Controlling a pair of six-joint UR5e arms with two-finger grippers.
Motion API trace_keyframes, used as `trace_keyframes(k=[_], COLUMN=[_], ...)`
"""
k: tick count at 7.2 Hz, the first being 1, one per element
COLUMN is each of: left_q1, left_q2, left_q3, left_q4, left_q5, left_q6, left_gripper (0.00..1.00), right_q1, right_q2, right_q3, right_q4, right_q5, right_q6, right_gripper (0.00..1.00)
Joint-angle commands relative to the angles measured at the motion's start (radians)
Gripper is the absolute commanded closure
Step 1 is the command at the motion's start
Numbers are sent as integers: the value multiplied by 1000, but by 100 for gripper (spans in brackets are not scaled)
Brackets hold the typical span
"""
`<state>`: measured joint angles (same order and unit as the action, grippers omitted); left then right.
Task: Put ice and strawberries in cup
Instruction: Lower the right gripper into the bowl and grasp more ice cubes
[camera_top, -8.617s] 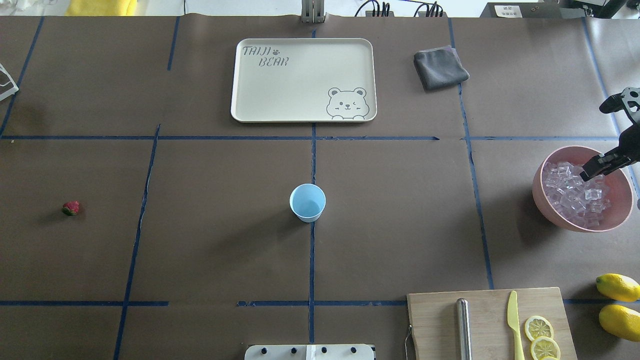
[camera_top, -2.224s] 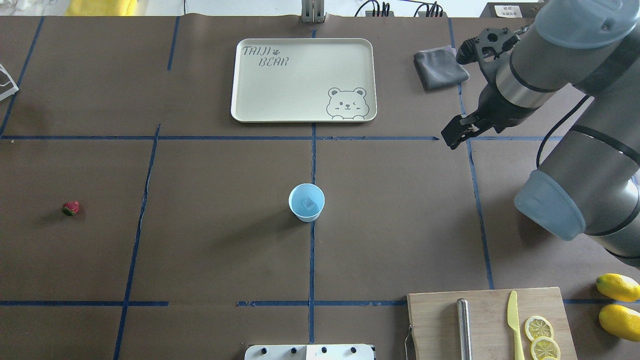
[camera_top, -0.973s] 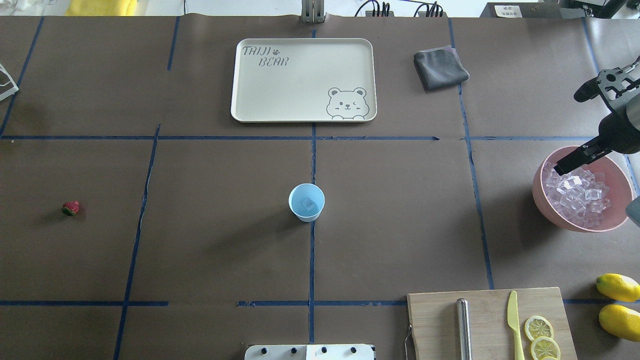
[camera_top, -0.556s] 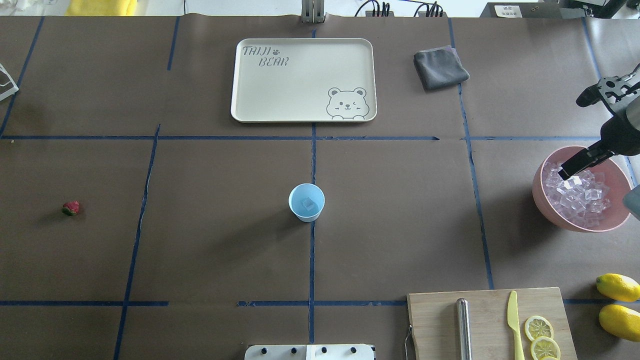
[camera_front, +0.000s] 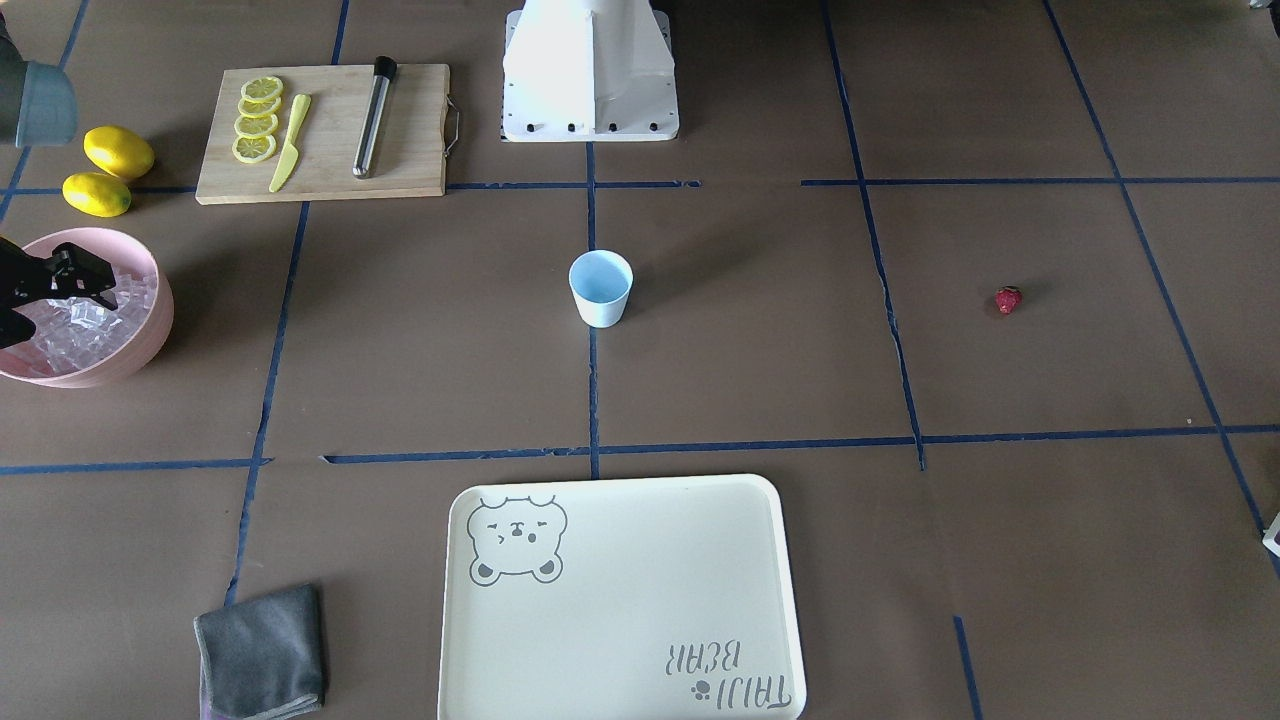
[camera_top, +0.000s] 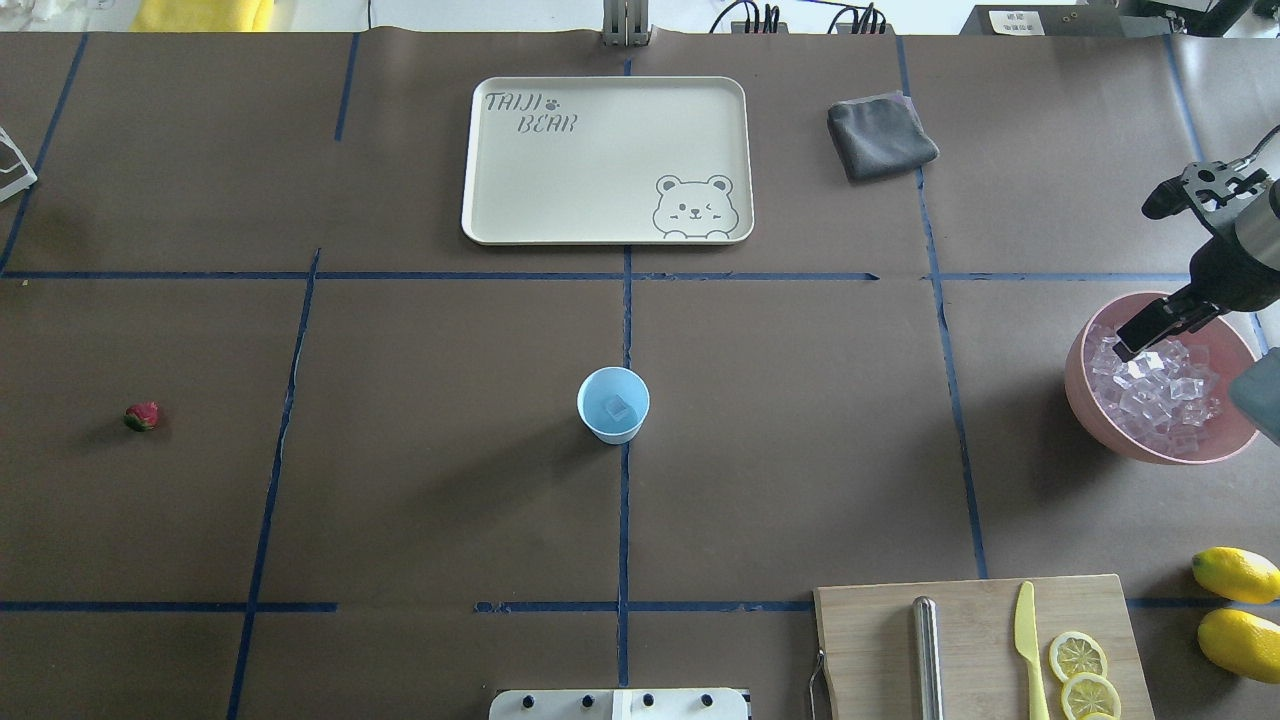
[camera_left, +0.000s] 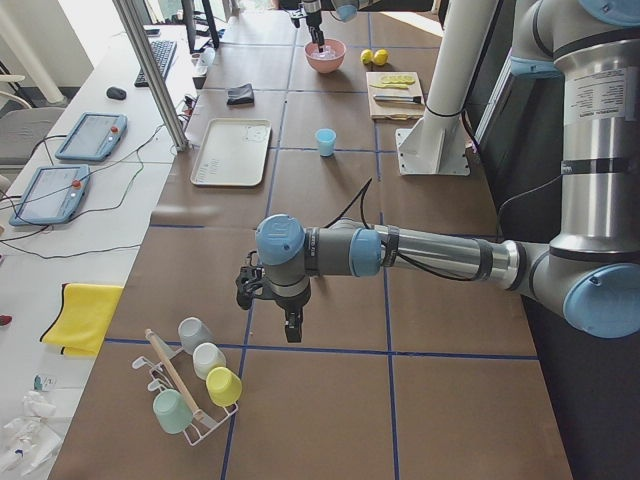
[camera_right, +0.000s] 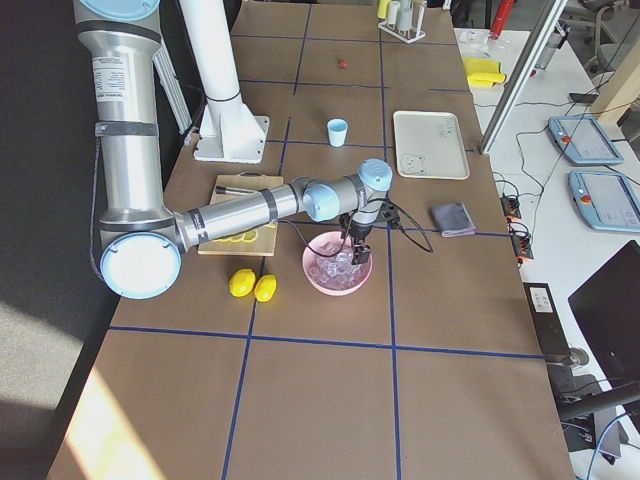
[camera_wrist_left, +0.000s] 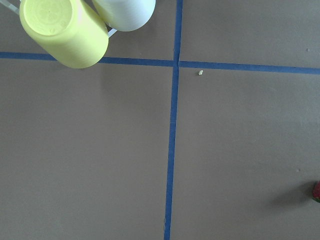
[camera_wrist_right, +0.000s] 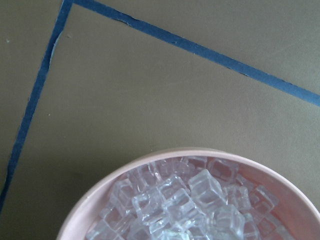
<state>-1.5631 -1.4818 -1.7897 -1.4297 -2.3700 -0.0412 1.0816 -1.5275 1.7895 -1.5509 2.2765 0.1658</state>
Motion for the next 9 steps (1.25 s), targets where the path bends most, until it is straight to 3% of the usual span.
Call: trace_keyframes(k=[1,9], left_q1=[0,0], left_q2=[0,0], left_q3=[0,0], left_q4=[0,0], left_q5=[0,2], left_q6=[0,0], left_gripper=[0,0], right_q1=[-3,-35], right_q2=[1,-5], right_q3=[-7,-16], right_q4=[0,0], right_q5=[0,3], right_q6=[-2,-3], right_gripper=[15,25])
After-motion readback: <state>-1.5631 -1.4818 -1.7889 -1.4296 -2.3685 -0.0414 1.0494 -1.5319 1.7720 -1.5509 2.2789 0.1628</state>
